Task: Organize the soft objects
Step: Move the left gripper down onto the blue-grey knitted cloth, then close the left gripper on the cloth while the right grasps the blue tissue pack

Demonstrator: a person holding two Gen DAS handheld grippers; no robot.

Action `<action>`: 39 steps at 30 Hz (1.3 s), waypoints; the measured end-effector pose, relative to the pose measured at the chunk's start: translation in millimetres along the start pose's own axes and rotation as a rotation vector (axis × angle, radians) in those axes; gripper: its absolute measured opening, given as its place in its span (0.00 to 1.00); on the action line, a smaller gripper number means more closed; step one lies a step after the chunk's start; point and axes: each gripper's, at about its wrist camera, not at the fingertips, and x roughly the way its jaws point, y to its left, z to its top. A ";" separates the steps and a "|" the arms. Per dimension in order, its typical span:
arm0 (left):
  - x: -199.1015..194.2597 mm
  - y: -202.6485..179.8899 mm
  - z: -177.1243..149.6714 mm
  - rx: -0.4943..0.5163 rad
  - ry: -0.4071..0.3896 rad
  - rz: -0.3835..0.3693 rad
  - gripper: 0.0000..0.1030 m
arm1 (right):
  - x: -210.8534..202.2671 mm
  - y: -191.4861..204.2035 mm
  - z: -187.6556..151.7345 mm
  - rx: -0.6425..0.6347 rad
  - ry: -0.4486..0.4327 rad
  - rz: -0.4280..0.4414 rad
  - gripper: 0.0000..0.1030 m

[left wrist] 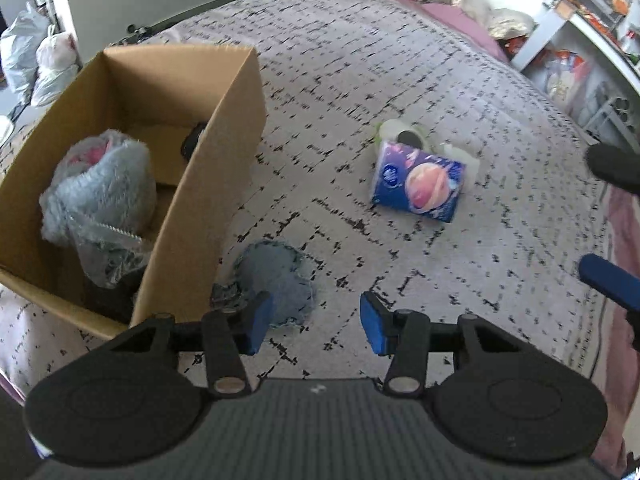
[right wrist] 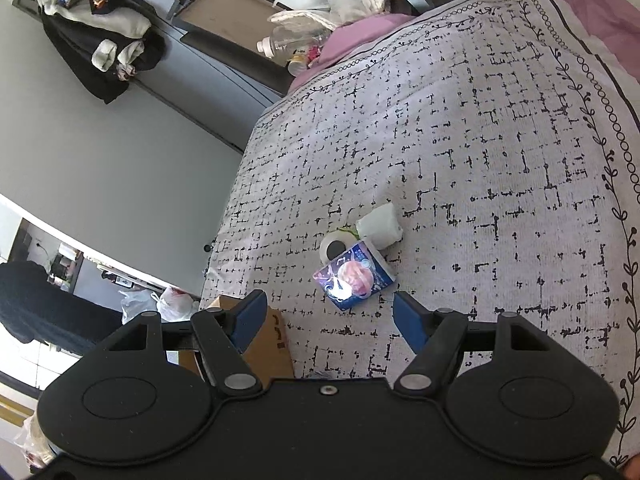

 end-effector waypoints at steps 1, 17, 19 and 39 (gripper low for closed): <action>3.4 -0.4 -0.9 -0.004 0.000 0.015 0.46 | 1.4 -1.0 0.7 0.003 0.004 0.001 0.68; 35.6 -10.6 -8.7 -0.053 -0.062 0.164 0.39 | 23.6 -18.2 6.7 0.051 0.062 0.007 0.68; 37.6 -9.1 -7.0 -0.055 -0.076 0.183 0.25 | 26.4 -19.2 7.1 0.051 0.065 0.005 0.68; 35.7 -13.0 42.6 -0.054 -0.108 0.026 0.17 | 83.2 -21.3 10.3 0.126 0.091 -0.061 0.68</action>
